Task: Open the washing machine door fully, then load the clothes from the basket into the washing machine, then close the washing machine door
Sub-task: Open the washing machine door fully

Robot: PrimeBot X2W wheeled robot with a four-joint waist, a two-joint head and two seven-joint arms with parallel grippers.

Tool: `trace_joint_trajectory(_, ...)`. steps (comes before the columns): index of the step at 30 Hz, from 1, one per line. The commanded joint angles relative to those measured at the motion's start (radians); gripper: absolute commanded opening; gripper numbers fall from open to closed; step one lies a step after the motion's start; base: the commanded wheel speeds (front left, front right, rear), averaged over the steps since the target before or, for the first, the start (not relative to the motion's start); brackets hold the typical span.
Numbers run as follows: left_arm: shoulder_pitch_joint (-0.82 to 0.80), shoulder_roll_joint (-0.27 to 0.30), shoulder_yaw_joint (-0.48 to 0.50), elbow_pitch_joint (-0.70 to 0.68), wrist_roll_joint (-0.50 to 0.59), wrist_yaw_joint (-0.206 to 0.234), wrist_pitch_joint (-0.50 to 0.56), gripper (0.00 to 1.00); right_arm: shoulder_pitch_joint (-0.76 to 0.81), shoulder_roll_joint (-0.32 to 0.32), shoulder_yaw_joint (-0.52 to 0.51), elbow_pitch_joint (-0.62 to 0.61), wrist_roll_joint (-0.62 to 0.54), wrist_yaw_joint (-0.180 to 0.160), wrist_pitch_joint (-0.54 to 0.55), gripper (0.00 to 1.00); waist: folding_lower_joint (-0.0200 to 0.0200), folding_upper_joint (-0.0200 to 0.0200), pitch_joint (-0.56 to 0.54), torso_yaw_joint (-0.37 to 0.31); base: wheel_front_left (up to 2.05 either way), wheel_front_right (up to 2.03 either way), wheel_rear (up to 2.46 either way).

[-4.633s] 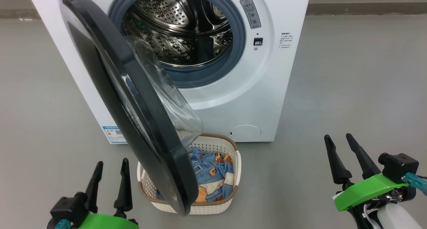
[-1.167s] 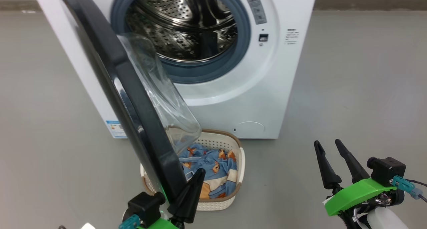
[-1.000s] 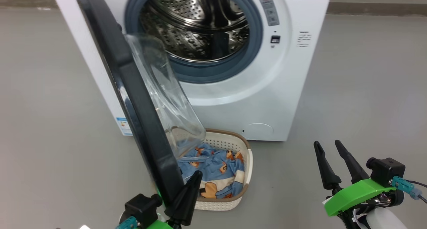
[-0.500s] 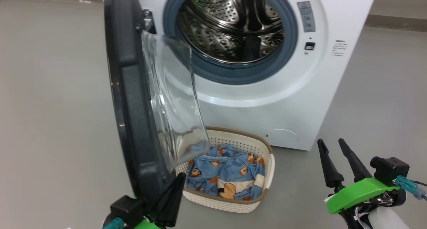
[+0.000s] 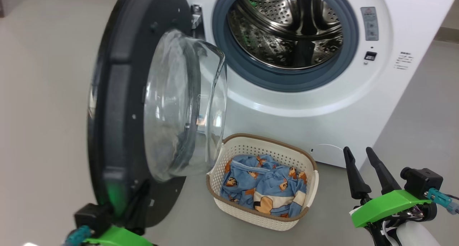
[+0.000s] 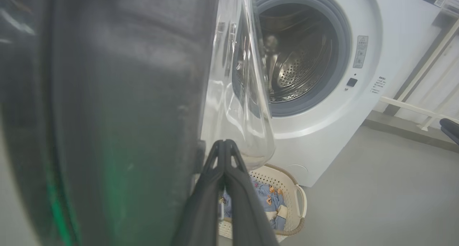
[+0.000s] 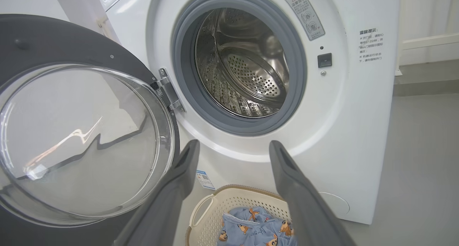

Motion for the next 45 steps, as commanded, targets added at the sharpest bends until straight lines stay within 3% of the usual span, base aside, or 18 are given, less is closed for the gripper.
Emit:
trace_joint_trajectory(1, -0.048, 0.041, 0.066, -0.009, -0.015, 0.017, 0.004, 0.0, 0.004, -0.002, 0.018, -0.028, -0.012, 0.006, -0.012, 1.0, 0.0, 0.0, 0.008, 0.019, 0.0, 0.0, 0.0)
trace_joint_trajectory(20, -0.264, 0.168, 0.163, 0.256, -0.067, -0.016, 0.059, 0.0, -0.022, 0.012, -0.018, -0.036, -0.024, 0.006, -0.012, 1.0, 0.0, 0.0, 0.065, 0.096, 0.0, 0.0, 0.0)
trace_joint_trajectory(33, -0.466, 0.226, 0.15, 0.518, -0.062, -0.122, 0.02, 0.0, -0.043, 0.019, -0.04, -0.042, -0.031, 0.006, -0.012, 1.0, 0.0, 0.0, 0.085, 0.15, 0.0, 0.0, 0.0)
trace_joint_trajectory(40, -0.588, 0.238, 0.129, 0.654, -0.067, -0.18, -0.011, 0.0, -0.072, 0.02, -0.028, -0.04, -0.035, 0.006, -0.012, 1.0, 0.0, 0.0, 0.12, 0.14, 0.0, 0.0, 0.0)
trace_joint_trajectory(45, -0.659, 0.257, 0.119, 0.758, -0.068, -0.194, -0.025, 0.0, -0.084, 0.016, -0.021, -0.035, -0.031, 0.006, -0.012, 1.0, 0.0, 0.0, 0.134, 0.126, 0.0, 0.0, 0.0)
